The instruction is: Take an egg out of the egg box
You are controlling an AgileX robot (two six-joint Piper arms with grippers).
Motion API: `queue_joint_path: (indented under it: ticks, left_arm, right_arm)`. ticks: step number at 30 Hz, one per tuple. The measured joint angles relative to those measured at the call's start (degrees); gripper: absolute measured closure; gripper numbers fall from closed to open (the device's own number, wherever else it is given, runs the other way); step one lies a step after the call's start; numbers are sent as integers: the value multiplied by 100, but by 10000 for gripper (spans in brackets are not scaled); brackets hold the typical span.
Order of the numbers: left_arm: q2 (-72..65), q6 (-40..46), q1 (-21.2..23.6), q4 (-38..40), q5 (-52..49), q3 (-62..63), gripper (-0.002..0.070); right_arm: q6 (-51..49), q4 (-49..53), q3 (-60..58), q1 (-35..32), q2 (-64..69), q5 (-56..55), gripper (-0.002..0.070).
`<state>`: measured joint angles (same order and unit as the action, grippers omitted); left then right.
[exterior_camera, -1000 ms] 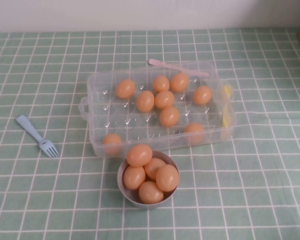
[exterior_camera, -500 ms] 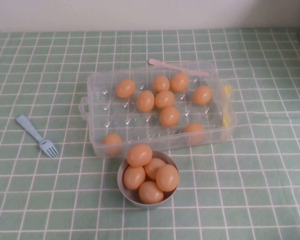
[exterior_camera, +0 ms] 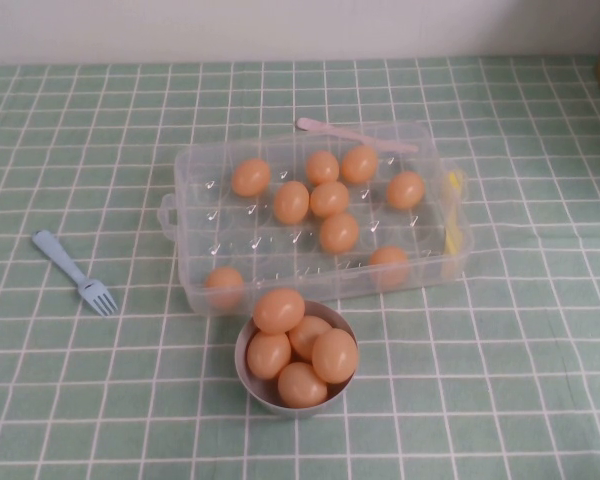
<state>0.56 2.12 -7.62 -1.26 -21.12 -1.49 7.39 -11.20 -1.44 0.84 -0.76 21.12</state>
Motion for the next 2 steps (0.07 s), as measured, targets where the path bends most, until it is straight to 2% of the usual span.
queue_joint_path:
  ticks: [2]
  left_arm:
    - [0, 0, 0, 0, 0, 0, 678]
  right_arm:
    - [0, 0, 0, 0, 0, 0, 694]
